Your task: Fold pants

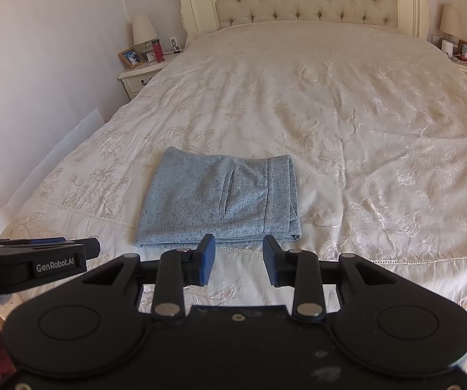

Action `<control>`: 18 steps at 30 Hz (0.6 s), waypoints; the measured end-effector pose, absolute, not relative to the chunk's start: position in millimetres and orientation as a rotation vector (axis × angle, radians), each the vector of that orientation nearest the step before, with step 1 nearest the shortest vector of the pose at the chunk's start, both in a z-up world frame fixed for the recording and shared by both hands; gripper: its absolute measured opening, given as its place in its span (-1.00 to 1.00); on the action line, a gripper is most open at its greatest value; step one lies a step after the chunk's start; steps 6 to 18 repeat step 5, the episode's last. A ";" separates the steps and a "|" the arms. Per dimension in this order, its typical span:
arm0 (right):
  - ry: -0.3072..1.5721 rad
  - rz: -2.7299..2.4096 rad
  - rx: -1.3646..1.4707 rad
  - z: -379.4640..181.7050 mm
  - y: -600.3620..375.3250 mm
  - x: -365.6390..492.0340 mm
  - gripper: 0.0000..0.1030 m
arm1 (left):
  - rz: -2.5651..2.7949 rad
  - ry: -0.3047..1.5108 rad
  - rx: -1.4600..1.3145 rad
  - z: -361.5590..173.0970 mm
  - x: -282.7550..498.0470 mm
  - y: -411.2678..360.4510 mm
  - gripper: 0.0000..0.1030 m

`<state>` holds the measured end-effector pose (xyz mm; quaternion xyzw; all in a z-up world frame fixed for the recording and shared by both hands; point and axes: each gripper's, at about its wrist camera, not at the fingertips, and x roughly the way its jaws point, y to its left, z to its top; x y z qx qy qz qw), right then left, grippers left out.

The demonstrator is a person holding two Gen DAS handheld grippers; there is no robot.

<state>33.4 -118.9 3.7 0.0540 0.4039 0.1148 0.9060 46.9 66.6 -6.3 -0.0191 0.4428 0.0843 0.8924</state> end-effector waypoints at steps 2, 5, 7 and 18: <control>0.834 0.239 0.115 3.5 -120.6 33.0 -0.33 | 0.179 0.912 -0.045 -5.9 44.9 65.4 -0.06; 0.833 0.244 0.121 3.2 -123.0 31.7 -0.32 | 0.176 0.913 -0.036 -5.3 43.6 60.9 -0.06; 0.833 0.244 0.121 3.2 -123.0 31.7 -0.32 | 0.176 0.913 -0.036 -5.3 43.6 60.9 -0.06; 0.833 0.244 0.121 3.2 -123.0 31.7 -0.32 | 0.176 0.913 -0.036 -5.3 43.6 60.9 -0.06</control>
